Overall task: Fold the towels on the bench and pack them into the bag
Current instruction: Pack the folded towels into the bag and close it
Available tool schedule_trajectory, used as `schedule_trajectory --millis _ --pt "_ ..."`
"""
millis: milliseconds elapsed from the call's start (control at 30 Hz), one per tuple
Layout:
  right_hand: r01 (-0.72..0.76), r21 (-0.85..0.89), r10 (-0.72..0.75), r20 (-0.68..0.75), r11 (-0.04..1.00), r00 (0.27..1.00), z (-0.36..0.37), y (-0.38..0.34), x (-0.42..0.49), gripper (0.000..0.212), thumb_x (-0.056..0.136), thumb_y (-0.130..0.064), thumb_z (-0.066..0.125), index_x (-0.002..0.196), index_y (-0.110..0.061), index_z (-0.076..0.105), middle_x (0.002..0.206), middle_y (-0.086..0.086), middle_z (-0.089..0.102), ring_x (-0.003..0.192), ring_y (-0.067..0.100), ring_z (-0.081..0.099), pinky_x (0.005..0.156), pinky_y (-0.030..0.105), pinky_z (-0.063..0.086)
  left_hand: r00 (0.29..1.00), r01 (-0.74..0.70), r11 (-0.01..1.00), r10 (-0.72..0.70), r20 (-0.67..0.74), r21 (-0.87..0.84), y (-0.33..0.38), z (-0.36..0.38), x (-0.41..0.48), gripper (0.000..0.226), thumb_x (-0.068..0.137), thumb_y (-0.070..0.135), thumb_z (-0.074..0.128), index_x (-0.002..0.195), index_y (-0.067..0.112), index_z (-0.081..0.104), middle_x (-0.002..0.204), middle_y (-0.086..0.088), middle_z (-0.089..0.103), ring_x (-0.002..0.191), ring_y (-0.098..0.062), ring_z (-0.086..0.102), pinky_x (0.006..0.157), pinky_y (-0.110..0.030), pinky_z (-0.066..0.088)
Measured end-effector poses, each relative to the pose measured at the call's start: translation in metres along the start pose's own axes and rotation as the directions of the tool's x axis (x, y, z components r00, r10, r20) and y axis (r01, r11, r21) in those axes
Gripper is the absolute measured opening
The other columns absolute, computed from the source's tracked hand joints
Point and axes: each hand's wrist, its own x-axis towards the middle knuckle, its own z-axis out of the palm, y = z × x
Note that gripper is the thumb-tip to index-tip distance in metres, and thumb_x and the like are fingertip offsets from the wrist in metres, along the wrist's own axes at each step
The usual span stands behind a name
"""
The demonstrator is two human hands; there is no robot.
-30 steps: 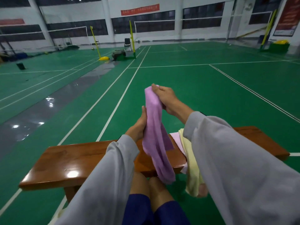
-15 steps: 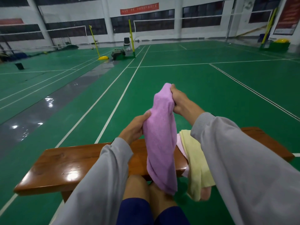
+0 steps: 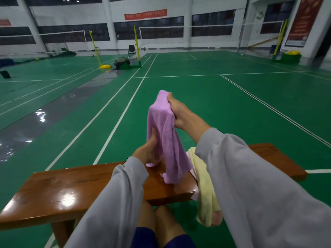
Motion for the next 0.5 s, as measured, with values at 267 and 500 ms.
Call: schedule_trajectory --millis 267,500 --pt "0.017 0.056 -0.013 -0.075 0.998 0.997 -0.027 -0.008 0.015 0.064 0.103 -0.053 0.045 0.138 0.0 0.048 0.094 0.014 0.071 0.079 0.025 0.072 0.062 0.032 0.06 0.968 -0.167 0.908 0.226 0.113 -0.384 0.006 0.016 0.01 0.097 0.063 0.082 0.074 0.127 0.008 0.069 0.128 -0.02 0.068 0.123 -0.038 0.062 0.105 -0.051 0.051" --pt "-0.088 -0.191 0.005 -0.399 0.978 0.917 -0.072 0.01 0.048 0.039 0.099 -0.03 0.062 0.121 0.002 0.061 0.117 0.016 0.071 0.098 0.028 0.072 0.089 0.044 0.061 0.998 -0.068 0.953 0.067 0.013 0.294 0.043 -0.038 -0.006 0.015 0.093 0.018 0.069 0.094 0.003 0.07 0.088 -0.013 0.074 0.078 -0.024 0.072 0.06 -0.027 0.059"
